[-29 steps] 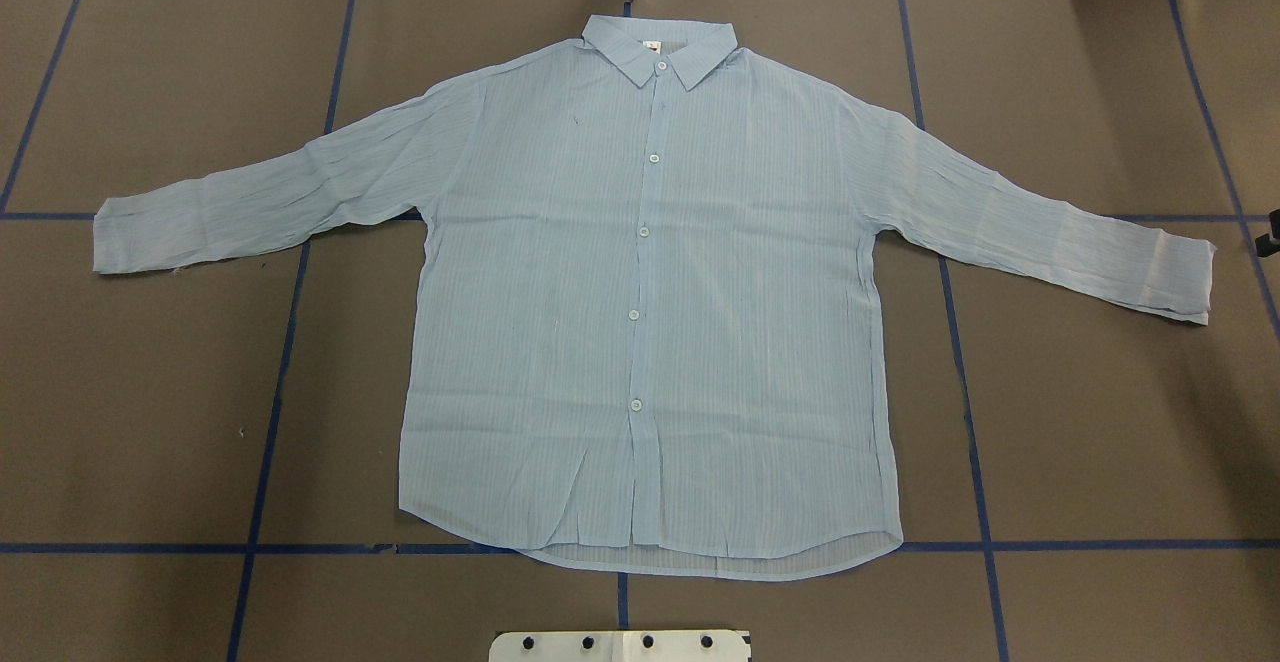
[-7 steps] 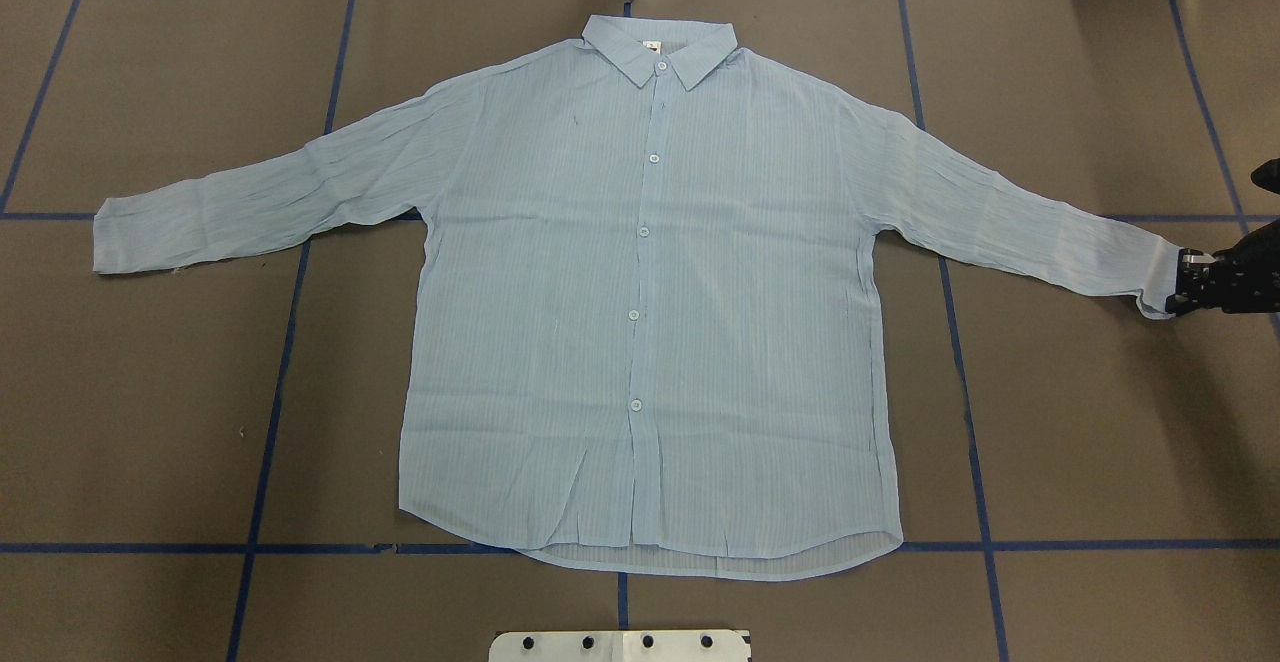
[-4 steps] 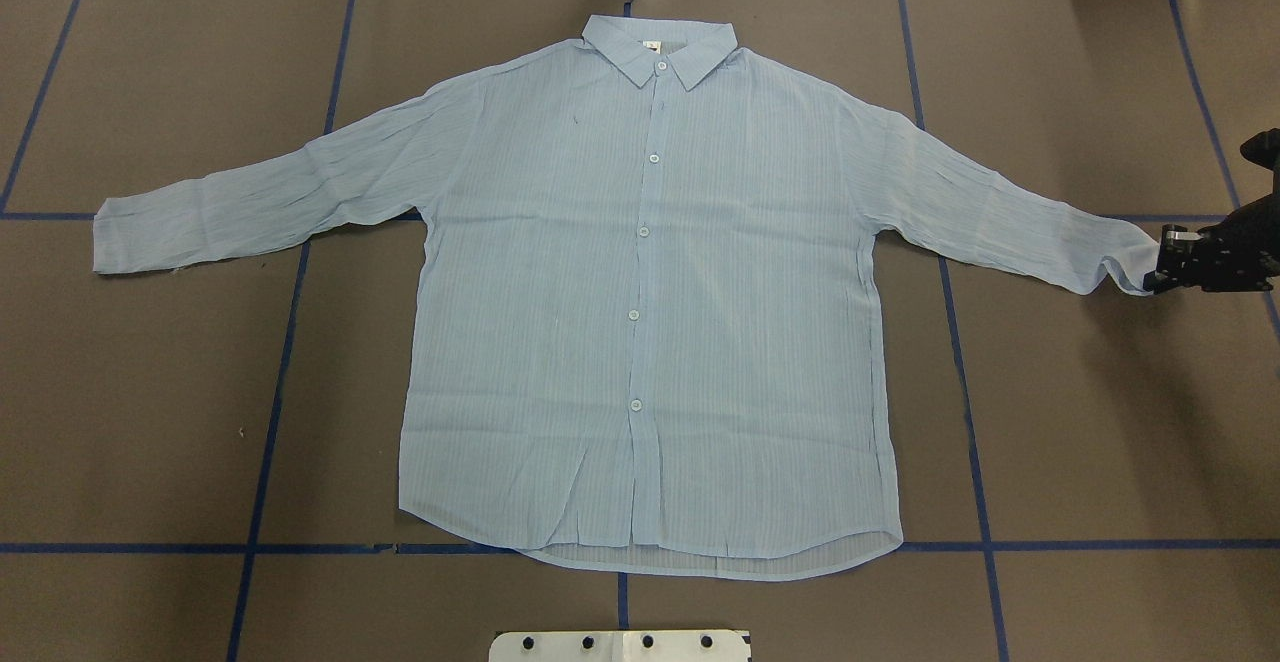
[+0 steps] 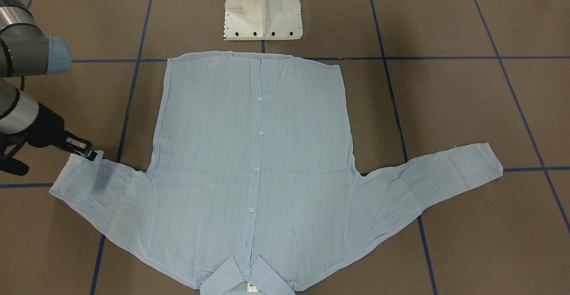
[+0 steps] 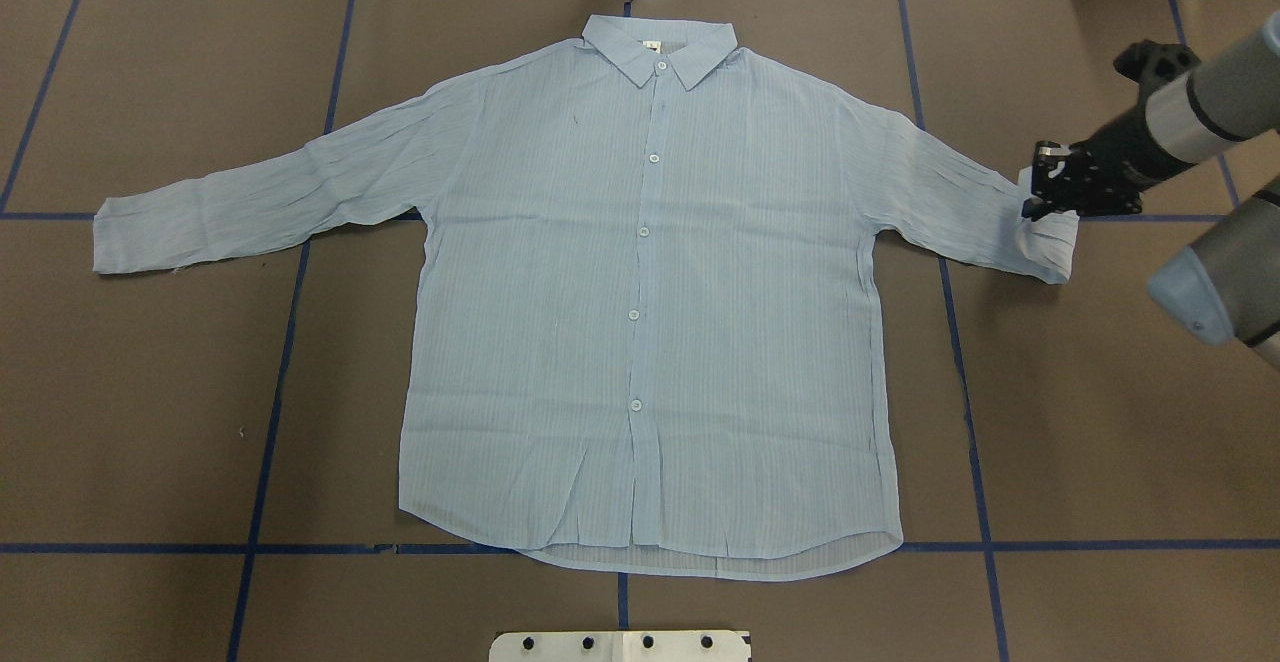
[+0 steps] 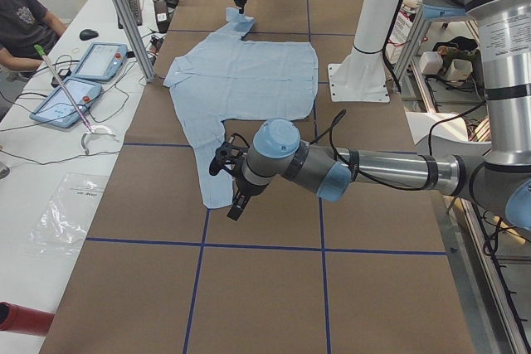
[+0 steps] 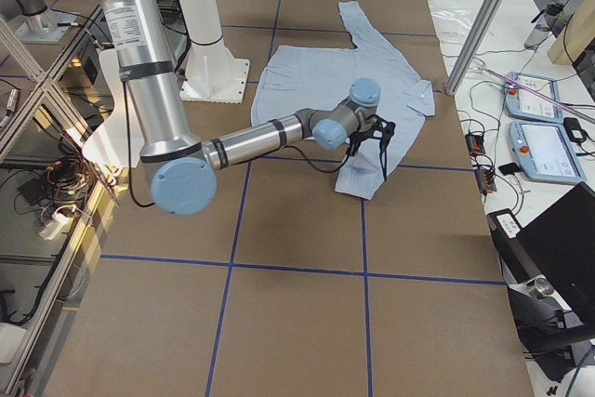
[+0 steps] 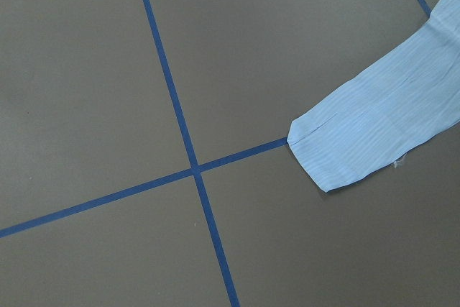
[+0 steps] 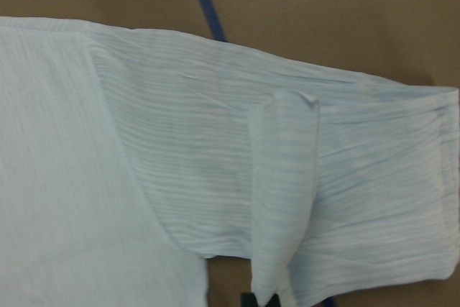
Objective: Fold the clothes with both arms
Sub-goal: 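Grasp the sleeve cuff with the right gripper and fold it across the shirt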
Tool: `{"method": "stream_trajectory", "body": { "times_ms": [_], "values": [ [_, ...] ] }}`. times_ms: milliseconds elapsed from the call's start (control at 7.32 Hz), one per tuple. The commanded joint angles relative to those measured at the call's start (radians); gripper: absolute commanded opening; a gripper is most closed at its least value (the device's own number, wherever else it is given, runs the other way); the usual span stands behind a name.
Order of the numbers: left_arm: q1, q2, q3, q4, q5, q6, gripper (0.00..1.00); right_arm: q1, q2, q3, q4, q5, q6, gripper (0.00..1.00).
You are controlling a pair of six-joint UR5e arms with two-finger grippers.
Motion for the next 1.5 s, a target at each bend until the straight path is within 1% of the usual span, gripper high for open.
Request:
{"method": "stream_trajectory", "body": {
  "times_ms": [0,137,273,410,546,683,820,956,1230,1366],
  "values": [
    [0.000,-0.003,-0.001,0.000,0.000,0.001,1.00,-0.100,0.307,-0.165,-0.069,-0.065,0.220,0.00],
    [0.000,-0.003,-0.001,-0.001,0.000,0.001,1.00,-0.148,0.441,-0.273,-0.067,-0.158,0.297,0.00],
    [0.000,-0.003,-0.001,-0.001,0.000,0.001,1.00,-0.186,0.526,-0.360,-0.025,-0.191,0.322,0.00],
    [0.000,-0.004,-0.001,-0.001,0.000,0.001,1.00,-0.226,0.589,-0.429,0.036,-0.238,0.365,0.00],
    [0.000,-0.004,-0.002,-0.003,0.000,0.001,1.00,-0.256,0.672,-0.509,0.061,-0.274,0.402,0.00],
    [0.000,-0.004,-0.002,-0.023,0.000,0.000,1.00,-0.268,0.706,-0.531,0.065,-0.282,0.423,0.00],
    [0.000,-0.004,-0.002,-0.023,0.000,0.000,1.00,-0.283,0.715,-0.550,0.118,-0.312,0.454,0.00],
    [0.000,-0.004,-0.002,-0.023,0.000,0.000,1.00,-0.297,0.724,-0.597,0.214,-0.340,0.520,0.00],
    [0.002,-0.004,-0.001,-0.023,0.000,0.000,1.00,-0.310,0.732,-0.617,0.226,-0.355,0.531,0.00],
    [0.011,-0.009,0.006,-0.021,0.002,0.000,1.00,-0.314,0.732,-0.619,0.226,-0.357,0.531,0.60]
  ]
}}
